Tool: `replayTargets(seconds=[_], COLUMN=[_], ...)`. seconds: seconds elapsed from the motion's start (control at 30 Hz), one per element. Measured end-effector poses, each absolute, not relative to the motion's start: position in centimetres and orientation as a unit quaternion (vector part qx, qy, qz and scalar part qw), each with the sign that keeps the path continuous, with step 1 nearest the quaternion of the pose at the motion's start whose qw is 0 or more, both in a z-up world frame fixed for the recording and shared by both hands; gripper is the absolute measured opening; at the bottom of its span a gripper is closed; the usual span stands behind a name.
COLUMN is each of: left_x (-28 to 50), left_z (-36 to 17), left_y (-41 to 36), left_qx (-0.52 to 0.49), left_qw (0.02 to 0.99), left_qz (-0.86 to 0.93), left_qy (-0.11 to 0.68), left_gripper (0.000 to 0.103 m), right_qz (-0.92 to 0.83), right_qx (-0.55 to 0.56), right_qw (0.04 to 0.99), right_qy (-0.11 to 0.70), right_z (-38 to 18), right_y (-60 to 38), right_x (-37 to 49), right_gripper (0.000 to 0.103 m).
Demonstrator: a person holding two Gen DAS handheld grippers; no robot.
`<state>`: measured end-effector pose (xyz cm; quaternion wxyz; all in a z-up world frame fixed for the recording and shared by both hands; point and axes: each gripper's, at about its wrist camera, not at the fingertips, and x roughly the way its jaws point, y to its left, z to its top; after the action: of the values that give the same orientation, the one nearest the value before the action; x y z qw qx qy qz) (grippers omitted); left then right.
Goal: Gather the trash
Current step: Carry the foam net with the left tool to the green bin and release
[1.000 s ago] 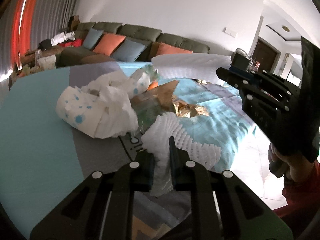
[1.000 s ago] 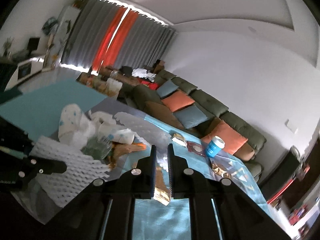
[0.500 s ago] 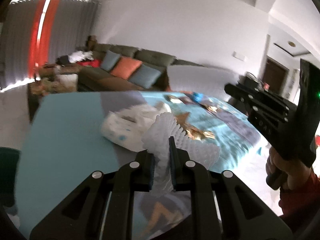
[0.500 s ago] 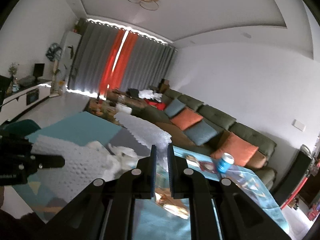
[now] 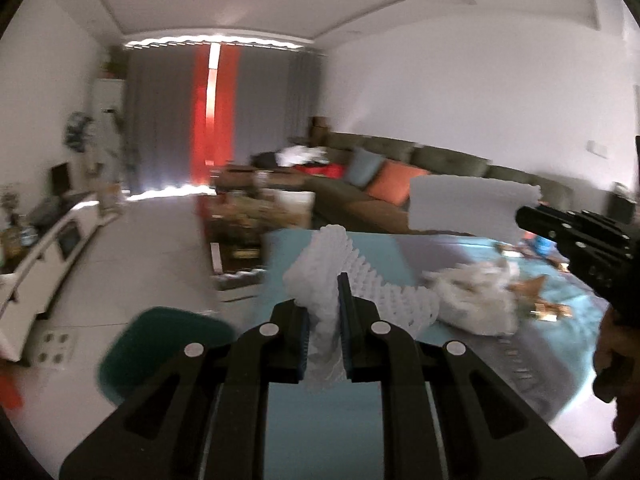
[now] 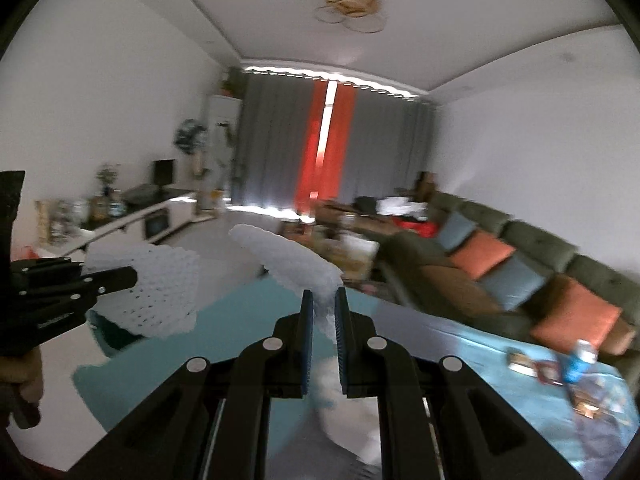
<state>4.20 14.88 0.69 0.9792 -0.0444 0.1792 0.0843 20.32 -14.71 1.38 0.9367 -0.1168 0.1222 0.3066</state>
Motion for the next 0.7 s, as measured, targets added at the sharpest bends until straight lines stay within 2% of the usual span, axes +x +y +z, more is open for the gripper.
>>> replayTargets(seconds=[0.3,0.5,0.7], left_x=[1.9,1.2,2.5], left_z=[0.4,-1.2,-4.0], left_y=[24.0,29.4,32.6], left_qx=[-0.048,-0.061,-0.072], left_qw=[0.956,0.932,0.914], left_qz=[0.219,0.275,0.297], left_qy=[0.191,0.227,0.267], left_gripper=[0.013,0.013,0.014], right_qz=[0.434,0.483,0.494], right_qx=[-0.115,-0.120,-0.152], right_qw=[0.875,0.828,0.801], right_qy=[0.181,0.259,0.303], right_z=[0.0,-1.7,-4.0], right_y=[-4.8,1.5,6.3], right_x=[22.6,24.8,25.5], right_gripper=[0.009,0.009,0.009])
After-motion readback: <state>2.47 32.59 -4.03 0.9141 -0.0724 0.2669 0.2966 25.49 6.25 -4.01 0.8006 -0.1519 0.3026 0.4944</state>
